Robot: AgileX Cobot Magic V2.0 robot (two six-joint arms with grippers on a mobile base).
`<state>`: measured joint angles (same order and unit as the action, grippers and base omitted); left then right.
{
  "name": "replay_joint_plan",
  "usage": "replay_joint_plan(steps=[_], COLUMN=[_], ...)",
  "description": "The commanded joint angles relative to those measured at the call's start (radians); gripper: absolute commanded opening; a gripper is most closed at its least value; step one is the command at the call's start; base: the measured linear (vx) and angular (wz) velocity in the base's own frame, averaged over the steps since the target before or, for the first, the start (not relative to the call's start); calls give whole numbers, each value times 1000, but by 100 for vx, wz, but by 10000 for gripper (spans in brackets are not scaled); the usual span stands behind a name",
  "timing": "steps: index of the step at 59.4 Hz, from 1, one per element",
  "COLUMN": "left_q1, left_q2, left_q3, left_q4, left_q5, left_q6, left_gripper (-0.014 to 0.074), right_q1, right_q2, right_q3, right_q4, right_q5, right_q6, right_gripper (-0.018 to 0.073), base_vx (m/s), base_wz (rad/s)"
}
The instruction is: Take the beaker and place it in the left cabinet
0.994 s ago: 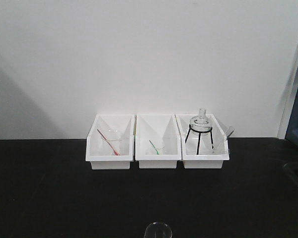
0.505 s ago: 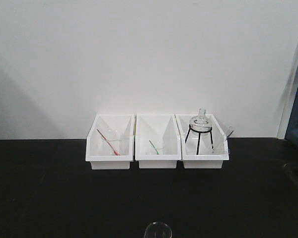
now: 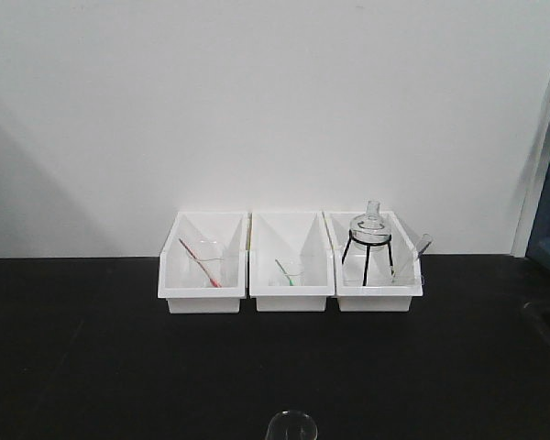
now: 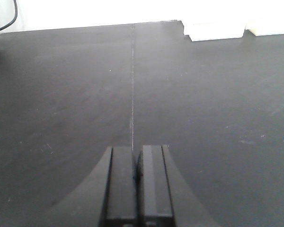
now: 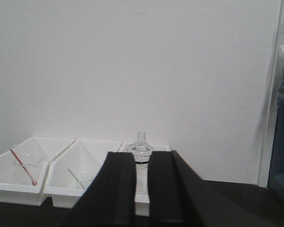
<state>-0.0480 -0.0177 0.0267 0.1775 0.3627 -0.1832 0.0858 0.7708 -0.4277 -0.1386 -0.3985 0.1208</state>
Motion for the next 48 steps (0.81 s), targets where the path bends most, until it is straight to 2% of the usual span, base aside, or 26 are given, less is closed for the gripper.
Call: replay_joint_plan(steps=[1, 8, 16, 21, 29, 34, 36, 42, 48], left_q1=[-5, -5, -5, -5, -5, -5, -5, -5, -5], left_q2=[-10, -10, -10, -10, -10, -10, -10, -10, -10], left_q3=[-15, -15, -15, -15, -15, -15, -15, -15, -15], left_q4=[3, 3, 3, 3, 3, 3, 3, 3, 3], left_q5=[-75, -75, -75, -75, -75, -75, -75, -75, -75], left_q6=[-4, -4, -4, -4, -4, -4, -4, -4, -4], left_gripper=[4, 4, 4, 4, 4, 4, 4, 4, 4], right_q1=[-7, -7, -7, -7, -7, -7, -7, -7, -7], right_q2=[4, 4, 4, 4, 26, 90, 116, 217, 318], right_q3=[-38, -38, -38, -38, -38, -36, -30, 20, 99], right_q4=[-3, -3, -3, -3, -27, -154, -241, -482, -570], right_q5=[-91, -93, -94, -112, -145, -180, -207, -415, -598], right_q6=[-1, 0, 0, 11, 150, 247, 283, 390, 425], right_gripper=[365, 566, 732, 729, 713, 689, 681, 649, 614], base_vx=[0, 0, 0, 0, 0, 0, 0, 0, 0], base_wz=[0, 0, 0, 0, 0, 0, 0, 0, 0])
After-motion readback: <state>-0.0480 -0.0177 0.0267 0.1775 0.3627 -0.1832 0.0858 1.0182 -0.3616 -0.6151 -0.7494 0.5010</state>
